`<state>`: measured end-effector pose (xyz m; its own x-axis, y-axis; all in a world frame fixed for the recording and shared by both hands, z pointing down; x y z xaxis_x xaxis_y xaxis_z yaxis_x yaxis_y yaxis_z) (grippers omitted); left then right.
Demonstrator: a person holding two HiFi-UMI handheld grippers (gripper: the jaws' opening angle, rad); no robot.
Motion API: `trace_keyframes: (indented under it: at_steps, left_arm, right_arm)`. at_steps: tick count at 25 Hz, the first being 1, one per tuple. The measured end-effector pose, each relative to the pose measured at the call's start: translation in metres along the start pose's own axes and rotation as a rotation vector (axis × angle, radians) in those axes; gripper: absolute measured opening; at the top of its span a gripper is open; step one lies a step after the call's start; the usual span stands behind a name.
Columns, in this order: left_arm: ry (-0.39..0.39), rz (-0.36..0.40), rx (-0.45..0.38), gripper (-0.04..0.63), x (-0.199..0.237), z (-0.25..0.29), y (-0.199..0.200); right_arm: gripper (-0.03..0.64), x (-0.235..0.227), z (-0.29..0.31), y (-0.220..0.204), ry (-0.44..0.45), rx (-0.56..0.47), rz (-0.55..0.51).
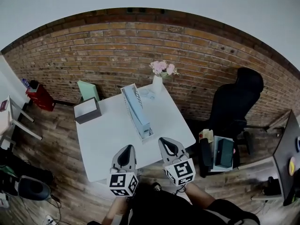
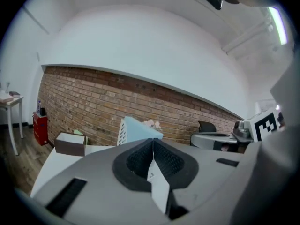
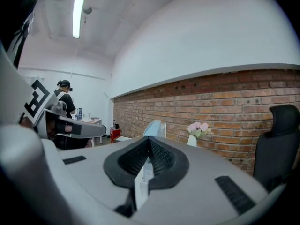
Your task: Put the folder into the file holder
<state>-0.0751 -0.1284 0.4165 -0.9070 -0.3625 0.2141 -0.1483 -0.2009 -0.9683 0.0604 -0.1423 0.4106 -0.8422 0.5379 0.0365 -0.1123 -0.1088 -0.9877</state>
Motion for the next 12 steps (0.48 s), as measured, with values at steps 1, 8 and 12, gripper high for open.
trace_keyframes:
  at_steps: [1,8,12]
  left_arm:
    - [0.01,0.015,-0.028,0.023,-0.005,-0.003,0.007]
    - [0.064,0.096,-0.117,0.023,-0.017,-0.015,0.036]
    - [0.082,0.1,-0.126,0.023,-0.02,-0.018,0.041]
  right_arm:
    - [0.009,-0.002,-0.004,0.007,0.001,-0.023,-0.008]
    - [0.009,-0.009,-0.013,0.026,0.028,-0.086,-0.018]
    - [0.009,-0.008,-0.015,0.031,0.044,-0.095,-0.031]
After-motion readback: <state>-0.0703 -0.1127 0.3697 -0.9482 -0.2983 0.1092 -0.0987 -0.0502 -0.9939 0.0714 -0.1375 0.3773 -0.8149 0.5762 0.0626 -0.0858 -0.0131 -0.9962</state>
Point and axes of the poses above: the fingertips, and each gripper's own axes: z forward along the fingers, x to its left, y out of its top, the point moved 2 cm from there along -z, backward along the fingers, and after that the axes turned 1 degree about y, right-handed, at the moved point
